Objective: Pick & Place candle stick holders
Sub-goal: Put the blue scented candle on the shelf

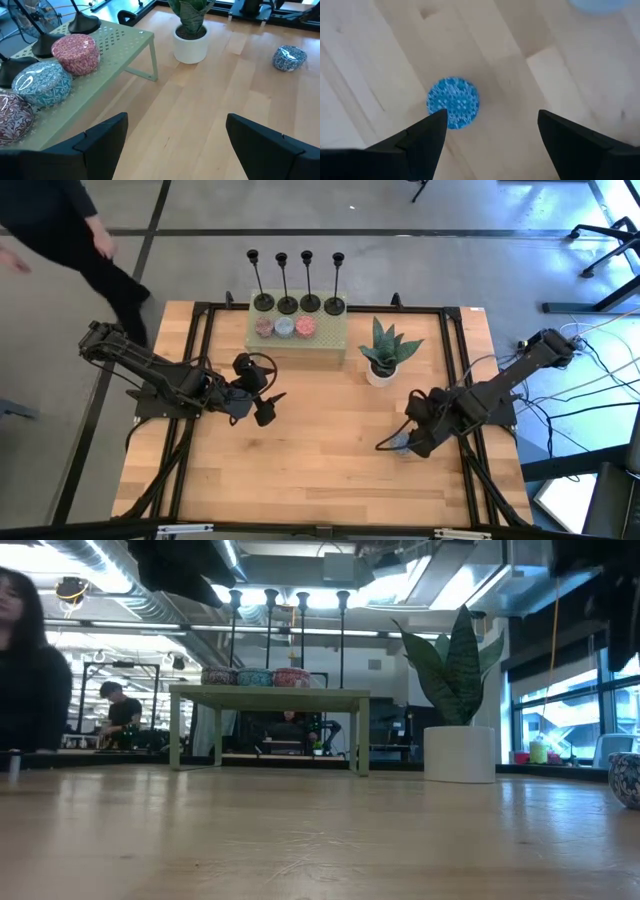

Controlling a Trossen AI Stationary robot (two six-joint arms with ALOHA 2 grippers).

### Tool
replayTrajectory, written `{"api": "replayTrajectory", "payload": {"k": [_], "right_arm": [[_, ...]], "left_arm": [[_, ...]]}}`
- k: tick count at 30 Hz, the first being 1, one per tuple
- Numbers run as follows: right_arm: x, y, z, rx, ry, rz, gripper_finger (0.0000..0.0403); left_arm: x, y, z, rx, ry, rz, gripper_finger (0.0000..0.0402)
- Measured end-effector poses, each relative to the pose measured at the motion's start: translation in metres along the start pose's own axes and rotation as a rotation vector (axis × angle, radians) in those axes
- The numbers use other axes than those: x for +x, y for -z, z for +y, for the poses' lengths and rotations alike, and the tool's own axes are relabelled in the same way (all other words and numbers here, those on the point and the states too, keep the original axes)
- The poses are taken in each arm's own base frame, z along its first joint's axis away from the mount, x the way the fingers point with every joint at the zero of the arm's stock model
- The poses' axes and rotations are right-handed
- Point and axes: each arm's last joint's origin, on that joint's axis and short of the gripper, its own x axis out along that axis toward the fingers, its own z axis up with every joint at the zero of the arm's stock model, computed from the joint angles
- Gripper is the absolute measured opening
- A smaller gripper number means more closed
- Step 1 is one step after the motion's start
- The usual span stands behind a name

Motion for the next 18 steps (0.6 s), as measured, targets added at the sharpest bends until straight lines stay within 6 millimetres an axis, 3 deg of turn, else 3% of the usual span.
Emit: {"api": "replayTrajectory", "payload": {"k": [11, 18], "right_arm": [[0.034, 0.008, 0.01, 0.065, -0.192, -0.003, 0.0314], [0.045, 0.012, 0.006, 0.092, -0.178, 0.006, 0.0314]], "left_arm": [[0.0, 0.0, 0.0, -0.001, 0.001, 0.001, 0.0336], [0.0, 0.0, 0.0, -0.001, 0.0, 0.0, 0.0336]]}}
